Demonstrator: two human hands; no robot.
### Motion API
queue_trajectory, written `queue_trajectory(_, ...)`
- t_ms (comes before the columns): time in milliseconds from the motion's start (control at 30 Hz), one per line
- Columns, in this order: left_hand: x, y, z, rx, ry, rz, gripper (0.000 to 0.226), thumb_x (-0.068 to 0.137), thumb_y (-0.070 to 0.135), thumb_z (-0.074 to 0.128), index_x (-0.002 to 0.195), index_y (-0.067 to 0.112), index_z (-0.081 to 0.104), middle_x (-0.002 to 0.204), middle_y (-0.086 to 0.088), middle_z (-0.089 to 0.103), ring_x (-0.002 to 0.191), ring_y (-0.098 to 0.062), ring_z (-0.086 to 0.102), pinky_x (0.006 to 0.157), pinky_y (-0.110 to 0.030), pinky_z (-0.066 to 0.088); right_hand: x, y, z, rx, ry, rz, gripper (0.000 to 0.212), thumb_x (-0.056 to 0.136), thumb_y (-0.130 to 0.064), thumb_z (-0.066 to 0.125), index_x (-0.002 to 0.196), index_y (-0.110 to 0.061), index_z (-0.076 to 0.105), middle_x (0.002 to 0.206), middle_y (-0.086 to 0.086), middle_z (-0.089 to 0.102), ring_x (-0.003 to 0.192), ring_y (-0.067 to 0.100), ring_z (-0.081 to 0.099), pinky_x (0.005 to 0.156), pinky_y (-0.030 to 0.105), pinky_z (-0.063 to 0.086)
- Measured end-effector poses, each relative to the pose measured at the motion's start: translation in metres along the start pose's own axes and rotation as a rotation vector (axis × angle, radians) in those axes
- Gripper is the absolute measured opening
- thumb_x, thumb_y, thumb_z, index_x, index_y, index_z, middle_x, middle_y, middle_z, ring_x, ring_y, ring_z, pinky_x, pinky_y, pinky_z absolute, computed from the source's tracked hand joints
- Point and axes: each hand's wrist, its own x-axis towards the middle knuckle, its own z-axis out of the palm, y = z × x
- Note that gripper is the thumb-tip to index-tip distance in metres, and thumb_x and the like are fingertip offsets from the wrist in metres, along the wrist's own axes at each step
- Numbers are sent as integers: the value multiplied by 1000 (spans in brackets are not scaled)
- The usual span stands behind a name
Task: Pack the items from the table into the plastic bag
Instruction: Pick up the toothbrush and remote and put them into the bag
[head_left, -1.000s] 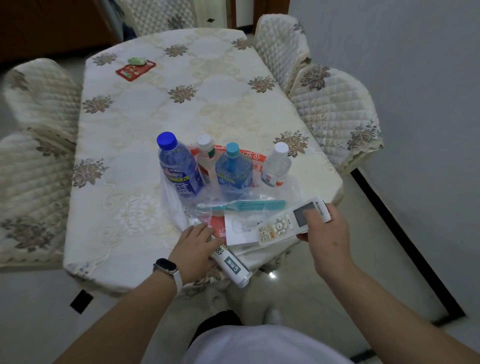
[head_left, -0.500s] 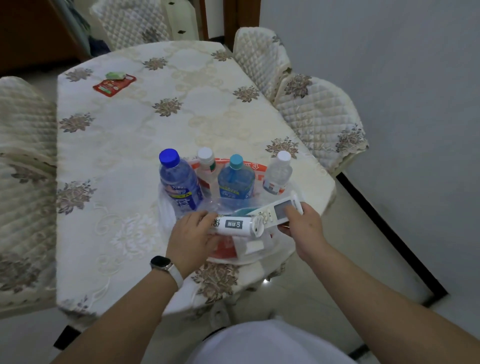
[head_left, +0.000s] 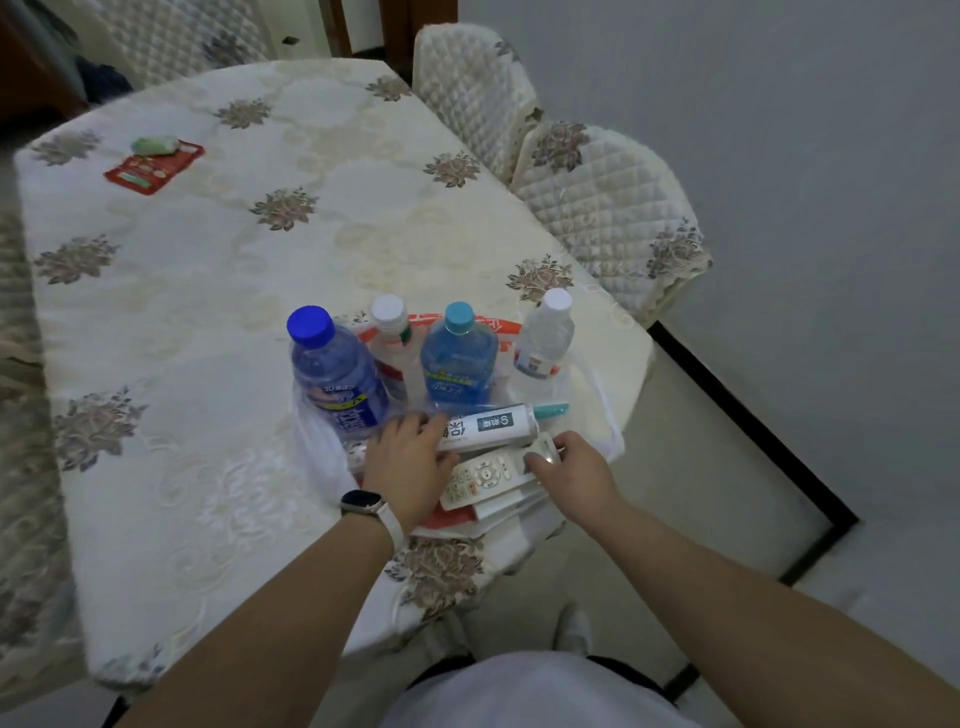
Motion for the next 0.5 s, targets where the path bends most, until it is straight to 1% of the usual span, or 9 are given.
queue_trajectory(67, -2, 2, 0, 8, -9, 6, 52, 82, 41, 63, 130, 24, 55, 111, -5, 63, 104, -32, 55, 89, -44, 47, 0, 2, 2, -23, 4, -18, 30, 87, -39, 65, 103, -15, 58, 88, -4, 60, 79, 17, 56, 67, 28, 38)
queue_trajectory(167, -8, 6, -4, 2, -2, 14, 51, 82, 41, 63, 128, 22, 55, 116, -4, 62, 107, -30, 55, 92, -43, 46, -2, 2, -1, -44, -3, -42, 27, 87, -38, 63, 99, -15, 56, 87, -1, 61, 76, 18, 57, 63, 29, 38)
queue_trajectory(233, -13, 9, -7, 2, 11, 8, 51, 82, 40, 62, 128, 21, 55, 118, -4, 62, 108, -28, 55, 94, -42, 46, -4, 5, -7, -65, 0, -87, 28, 87, -41, 61, 98, -16, 56, 90, 1, 62, 78, 21, 59, 64, 31, 43)
queue_trajectory(267, -17, 11, -9, 5, 17, -2, 51, 82, 41, 60, 129, 21, 54, 119, -4, 62, 108, -28, 55, 94, -42, 46, -6, 6, -12, -87, 3, -118, 30, 88, -42, 60, 102, -15, 56, 94, 2, 60, 82, 23, 59, 67, 33, 46)
queue_trajectory(333, -26, 16, -13, 2, 32, -41, 53, 80, 41, 56, 129, 19, 54, 120, -5, 61, 109, -28, 55, 96, -43, 46, -11, 11, -22, -149, 10, -201, 37, 91, -43, 57, 115, -14, 56, 106, 3, 56, 94, 24, 59, 76, 34, 48)
queue_trajectory(367, -32, 19, -16, 6, 43, -58, 53, 80, 41, 56, 129, 18, 55, 121, -5, 60, 111, -28, 55, 97, -43, 46, -13, 13, -27, -181, 17, -254, 39, 93, -43, 55, 120, -14, 55, 111, 3, 56, 98, 24, 58, 78, 34, 48)
queue_trajectory(433, -46, 28, -22, 35, 67, -87, 53, 80, 40, 58, 128, 18, 55, 124, -5, 59, 113, -29, 54, 97, -43, 46, -17, 15, -36, -235, 30, -375, 37, 94, -41, 53, 121, -16, 57, 115, 2, 57, 100, 22, 57, 76, 34, 47)
queue_trajectory(500, -62, 37, -29, 62, 104, -114, 53, 80, 39, 58, 128, 16, 57, 126, -8, 60, 114, -30, 56, 97, -44, 47, -20, 15, -43, -267, 20, -488, 33, 94, -37, 55, 118, -15, 59, 115, 3, 58, 101, 22, 56, 77, 33, 46)
